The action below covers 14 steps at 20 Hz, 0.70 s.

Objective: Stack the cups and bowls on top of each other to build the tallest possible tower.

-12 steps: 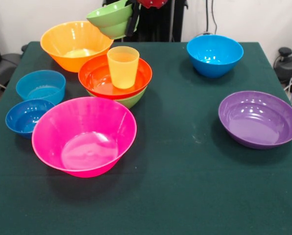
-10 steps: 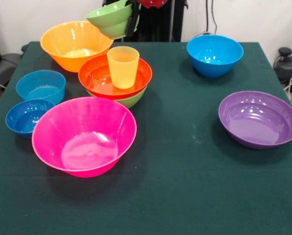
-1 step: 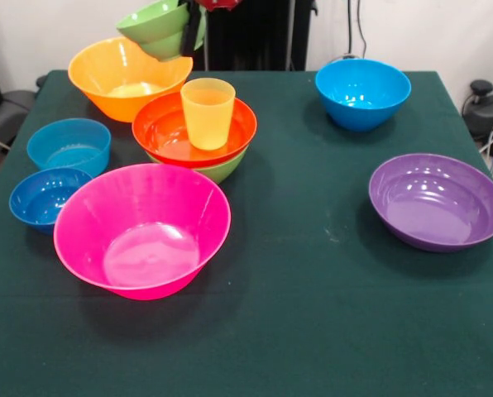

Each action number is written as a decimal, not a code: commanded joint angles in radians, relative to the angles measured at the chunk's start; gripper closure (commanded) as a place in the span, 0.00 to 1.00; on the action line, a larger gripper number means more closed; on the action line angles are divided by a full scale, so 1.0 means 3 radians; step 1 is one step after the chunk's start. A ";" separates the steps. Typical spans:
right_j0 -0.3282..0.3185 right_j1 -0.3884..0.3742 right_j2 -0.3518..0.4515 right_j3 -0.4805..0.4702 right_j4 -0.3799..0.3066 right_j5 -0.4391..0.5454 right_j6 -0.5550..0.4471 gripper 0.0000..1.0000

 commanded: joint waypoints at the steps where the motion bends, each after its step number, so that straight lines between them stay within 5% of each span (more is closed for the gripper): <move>1: 0.0010 0.0244 0.0526 -0.0233 -0.0357 0.0419 -0.0706 1.00; 14: -0.0035 0.0524 0.0750 -0.0672 -0.0444 0.0864 -0.0732 1.00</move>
